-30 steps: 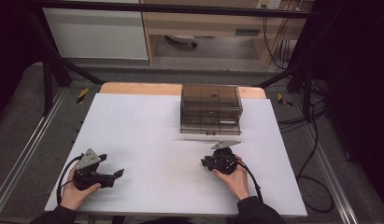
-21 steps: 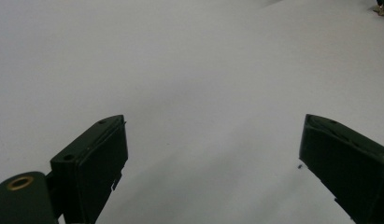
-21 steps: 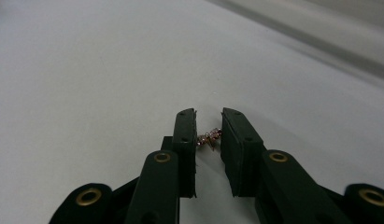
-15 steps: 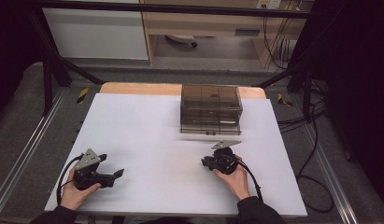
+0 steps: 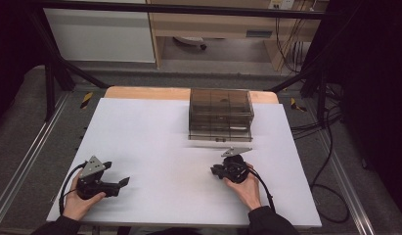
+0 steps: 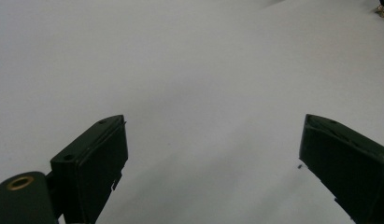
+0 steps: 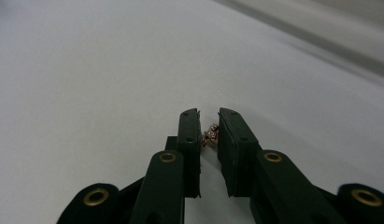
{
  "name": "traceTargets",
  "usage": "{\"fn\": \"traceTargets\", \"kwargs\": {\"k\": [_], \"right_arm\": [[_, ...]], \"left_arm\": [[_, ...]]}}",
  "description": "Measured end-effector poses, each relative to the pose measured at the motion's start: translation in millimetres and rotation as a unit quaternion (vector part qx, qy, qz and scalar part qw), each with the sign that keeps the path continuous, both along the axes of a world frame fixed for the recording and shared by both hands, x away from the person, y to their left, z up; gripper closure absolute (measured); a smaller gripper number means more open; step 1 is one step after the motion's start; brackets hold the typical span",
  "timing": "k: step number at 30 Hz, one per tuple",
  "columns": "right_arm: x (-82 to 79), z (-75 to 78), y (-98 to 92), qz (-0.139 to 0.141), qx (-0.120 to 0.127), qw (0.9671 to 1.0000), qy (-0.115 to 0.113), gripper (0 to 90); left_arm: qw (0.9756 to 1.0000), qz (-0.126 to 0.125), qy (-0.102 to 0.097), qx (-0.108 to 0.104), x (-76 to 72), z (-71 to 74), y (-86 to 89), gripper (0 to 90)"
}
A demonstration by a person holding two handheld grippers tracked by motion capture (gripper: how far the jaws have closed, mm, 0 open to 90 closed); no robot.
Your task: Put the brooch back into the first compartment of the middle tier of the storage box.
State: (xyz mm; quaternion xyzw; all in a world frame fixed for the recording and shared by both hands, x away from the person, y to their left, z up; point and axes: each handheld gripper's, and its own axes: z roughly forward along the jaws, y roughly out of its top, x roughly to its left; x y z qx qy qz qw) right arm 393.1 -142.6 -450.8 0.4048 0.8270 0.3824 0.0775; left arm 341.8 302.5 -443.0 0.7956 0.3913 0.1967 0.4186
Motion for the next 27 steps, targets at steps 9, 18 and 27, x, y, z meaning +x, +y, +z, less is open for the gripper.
{"fn": "traceTargets", "kwargs": {"k": [9,18,27], "right_arm": [[-1.0,0.5,0.5,0.003,-0.001,1.0,-0.001,83.0],[-1.6,1.5,0.3,0.01,0.001,0.9999,-0.001,85.4],[-2.1,2.0,0.4,0.015,0.006,0.9999,0.004,87.8]], "left_arm": [[1.0,0.0,0.0,0.0,0.0,0.1,0.1,7.4],[1.0,0.0,-0.001,0.0,0.0,0.2,0.0,7.4],[1.0,0.0,-0.001,0.0,-0.1,0.2,0.1,7.4]]}}
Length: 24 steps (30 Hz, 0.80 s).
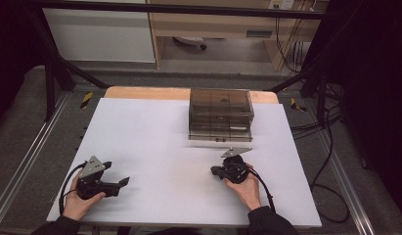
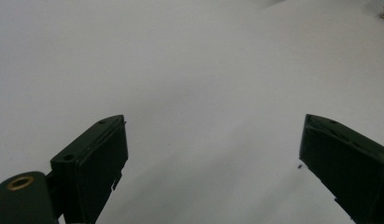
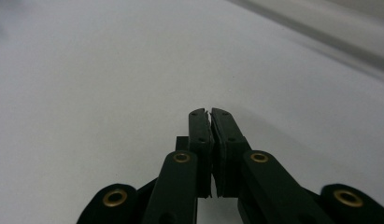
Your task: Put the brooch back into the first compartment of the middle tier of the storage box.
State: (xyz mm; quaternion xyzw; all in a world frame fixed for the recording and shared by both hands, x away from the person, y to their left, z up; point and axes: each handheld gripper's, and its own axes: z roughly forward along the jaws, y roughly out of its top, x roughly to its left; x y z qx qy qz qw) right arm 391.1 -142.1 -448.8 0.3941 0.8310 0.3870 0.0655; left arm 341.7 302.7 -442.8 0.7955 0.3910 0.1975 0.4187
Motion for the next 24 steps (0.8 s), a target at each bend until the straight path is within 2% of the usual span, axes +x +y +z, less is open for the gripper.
{"fn": "traceTargets", "kwargs": {"k": [24], "right_arm": [[-0.6,0.7,-0.1,0.005,0.0,1.0,0.003,89.4]], "left_arm": [[1.0,0.0,0.0,0.001,0.0,-0.1,0.0,7.4]]}}
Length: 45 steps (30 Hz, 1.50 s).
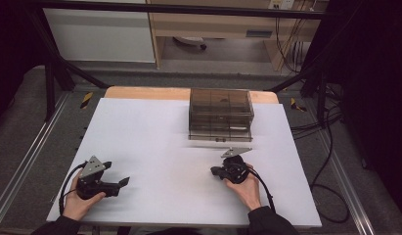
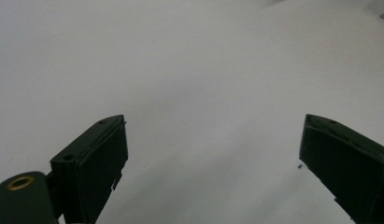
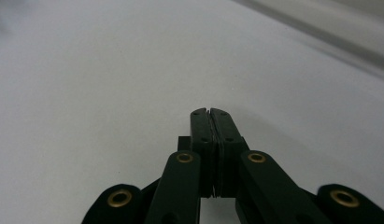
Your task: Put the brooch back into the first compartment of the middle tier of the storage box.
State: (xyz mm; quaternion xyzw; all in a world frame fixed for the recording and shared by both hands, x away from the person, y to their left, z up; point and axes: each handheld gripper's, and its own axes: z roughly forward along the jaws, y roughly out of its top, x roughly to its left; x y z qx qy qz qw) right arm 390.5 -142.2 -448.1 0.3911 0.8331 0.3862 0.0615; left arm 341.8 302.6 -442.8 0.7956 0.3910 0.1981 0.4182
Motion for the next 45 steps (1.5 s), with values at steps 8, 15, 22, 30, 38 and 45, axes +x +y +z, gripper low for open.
{"fn": "traceTargets", "kwargs": {"k": [8,15,22,30,38,45], "right_arm": [[-0.1,0.5,-0.2,0.001,-0.001,1.0,-0.002,89.4],[-1.0,2.9,-1.3,0.002,0.003,1.0,-0.005,89.5],[-1.7,6.5,-3.5,0.001,0.007,0.9999,-0.01,89.4],[-2.8,11.6,-5.6,-0.001,0.013,0.9998,-0.017,89.4],[-3.3,16.5,-7.4,-0.003,0.017,0.9996,-0.023,89.4],[-3.0,23.0,-7.5,-0.001,0.019,0.9993,-0.032,89.4]], "left_arm": [[1.0,0.0,0.0,0.001,0.0,-0.1,-0.1,7.4],[1.0,0.0,0.0,0.002,0.0,0.0,0.1,7.4],[1.0,0.0,0.001,0.002,0.1,-0.1,0.2,7.4],[1.0,0.0,0.001,0.002,0.1,-0.3,0.2,7.4],[1.0,0.001,0.001,0.002,0.1,-0.3,0.3,7.4],[1.0,0.001,0.002,0.002,0.4,-0.8,0.1,7.4]]}}
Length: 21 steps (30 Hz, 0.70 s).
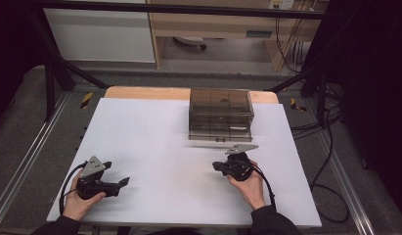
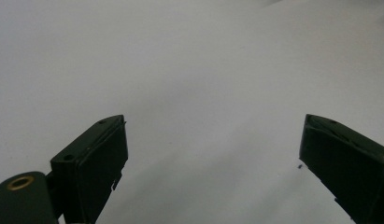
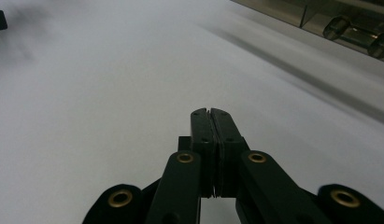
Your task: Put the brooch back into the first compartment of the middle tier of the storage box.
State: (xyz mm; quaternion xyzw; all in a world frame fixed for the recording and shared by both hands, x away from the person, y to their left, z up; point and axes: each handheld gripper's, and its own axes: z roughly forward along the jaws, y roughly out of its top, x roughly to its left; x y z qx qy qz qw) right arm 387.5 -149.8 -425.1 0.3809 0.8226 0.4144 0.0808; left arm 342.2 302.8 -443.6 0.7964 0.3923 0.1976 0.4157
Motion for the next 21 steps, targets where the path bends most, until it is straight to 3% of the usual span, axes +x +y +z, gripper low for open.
{"fn": "traceTargets", "kwargs": {"k": [21], "right_arm": [[6.2,17.0,6.4,-0.001,0.01,0.9998,-0.016,89.4]], "left_arm": [[1.0,0.0,0.001,0.0,0.0,0.0,0.4,7.3]]}}
